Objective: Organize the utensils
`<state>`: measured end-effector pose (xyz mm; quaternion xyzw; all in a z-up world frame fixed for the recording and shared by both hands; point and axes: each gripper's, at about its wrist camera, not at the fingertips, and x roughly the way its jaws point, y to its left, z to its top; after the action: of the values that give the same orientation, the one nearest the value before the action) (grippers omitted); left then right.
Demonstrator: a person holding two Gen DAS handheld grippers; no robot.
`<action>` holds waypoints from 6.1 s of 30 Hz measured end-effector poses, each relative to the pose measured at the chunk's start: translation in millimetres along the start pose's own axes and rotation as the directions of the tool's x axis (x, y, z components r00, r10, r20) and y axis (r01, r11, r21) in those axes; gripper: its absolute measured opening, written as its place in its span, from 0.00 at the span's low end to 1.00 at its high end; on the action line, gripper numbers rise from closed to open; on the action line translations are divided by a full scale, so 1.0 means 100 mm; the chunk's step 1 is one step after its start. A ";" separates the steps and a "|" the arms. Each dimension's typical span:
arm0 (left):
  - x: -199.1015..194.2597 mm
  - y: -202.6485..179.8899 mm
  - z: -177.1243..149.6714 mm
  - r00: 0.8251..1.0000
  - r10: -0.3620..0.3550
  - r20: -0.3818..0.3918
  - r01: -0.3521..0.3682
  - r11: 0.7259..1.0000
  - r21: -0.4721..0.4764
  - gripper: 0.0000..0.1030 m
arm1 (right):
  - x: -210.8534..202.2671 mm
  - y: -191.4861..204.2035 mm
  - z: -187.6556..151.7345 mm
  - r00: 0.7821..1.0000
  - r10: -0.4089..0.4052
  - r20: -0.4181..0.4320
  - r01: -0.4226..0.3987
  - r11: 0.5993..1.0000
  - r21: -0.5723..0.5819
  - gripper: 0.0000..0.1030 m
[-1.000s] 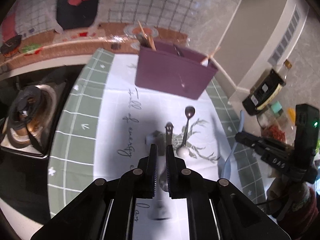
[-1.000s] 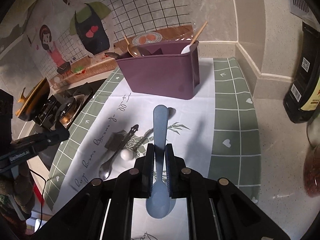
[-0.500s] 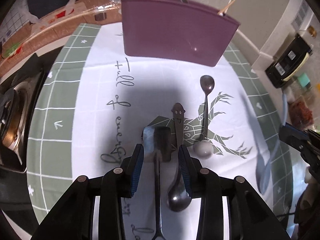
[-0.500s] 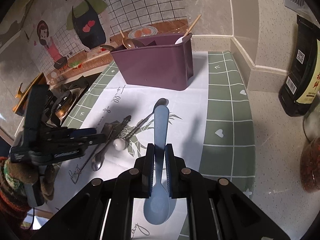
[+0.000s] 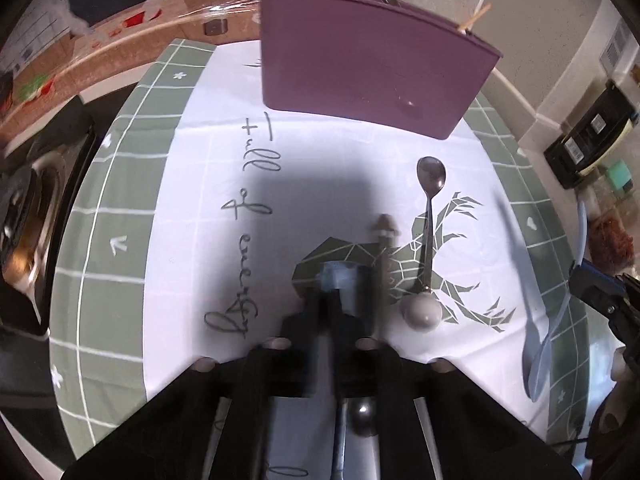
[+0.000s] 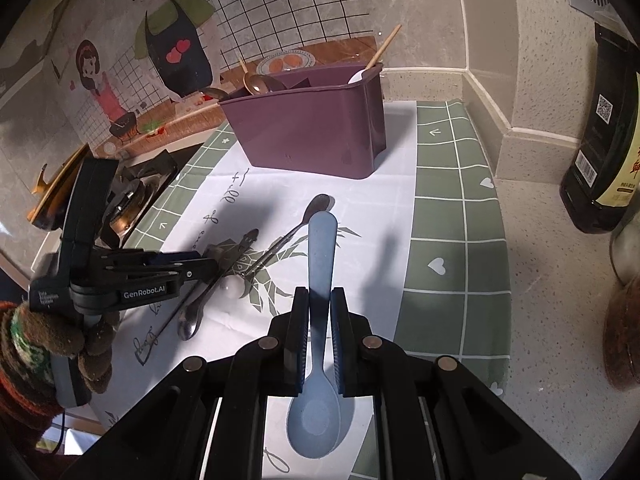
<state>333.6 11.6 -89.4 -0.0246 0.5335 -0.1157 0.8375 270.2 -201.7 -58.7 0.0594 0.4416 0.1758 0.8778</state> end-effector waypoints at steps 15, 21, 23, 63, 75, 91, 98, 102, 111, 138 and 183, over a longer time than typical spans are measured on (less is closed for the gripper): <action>-0.25 -0.11 -0.10 0.997 -0.041 0.059 0.035 0.994 0.103 0.48 | -0.04 0.09 -0.03 1.000 0.011 -0.003 -0.011 1.000 -0.020 0.10; -0.03 -0.22 -0.03 0.998 0.056 0.039 -0.061 0.988 0.144 0.40 | -0.05 0.14 -0.08 1.000 0.011 -0.008 -0.011 0.999 -0.033 0.10; 0.01 -0.23 -0.03 0.995 0.091 0.043 -0.097 0.982 0.160 0.40 | -0.06 0.12 -0.09 1.000 0.009 -0.009 -0.010 1.000 -0.030 0.10; 0.10 -0.35 0.03 0.997 0.077 0.009 -0.077 0.988 0.135 0.32 | 0.13 -0.05 -0.15 0.999 0.047 -0.009 -0.047 0.999 0.000 0.10; -0.82 -0.36 -0.28 0.961 -0.061 0.270 0.044 0.997 0.068 0.32 | -0.16 0.04 -0.05 0.996 0.067 0.063 -0.066 0.998 -0.017 0.10; -1.07 -0.15 -0.12 0.936 -0.085 0.342 0.082 0.996 0.023 0.31 | -0.35 0.14 0.29 0.990 0.035 0.136 -0.027 0.998 -0.062 0.10; -1.12 -0.16 -0.07 0.933 -0.075 0.353 0.068 0.997 0.033 0.06 | -0.33 0.21 0.37 0.990 0.031 0.138 -0.019 0.996 -0.090 0.10; -1.04 -0.16 -0.06 0.949 -0.066 0.310 0.060 0.998 0.029 0.06 | -0.28 0.21 0.34 0.993 0.032 0.116 -0.022 0.996 -0.086 0.10; -0.31 -0.28 0.11 0.990 -0.101 0.096 0.084 0.982 0.167 0.26 | -0.21 0.08 0.28 0.997 0.029 0.078 -0.025 0.998 -0.058 0.07; 0.34 -0.22 0.49 1.000 0.016 -0.010 -0.013 0.964 0.267 0.43 | 0.92 -0.41 0.60 0.982 -0.090 -0.168 0.116 0.982 0.148 0.28; -0.82 -0.13 0.10 0.953 -0.091 0.290 0.071 0.994 0.077 0.32 | -0.31 0.14 0.46 0.990 0.042 0.131 -0.035 0.998 -0.053 0.09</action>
<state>307.3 16.0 -10.0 -0.0359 0.3979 -0.1626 0.9022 286.9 -197.7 -4.0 0.0573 0.3767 0.1993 0.9028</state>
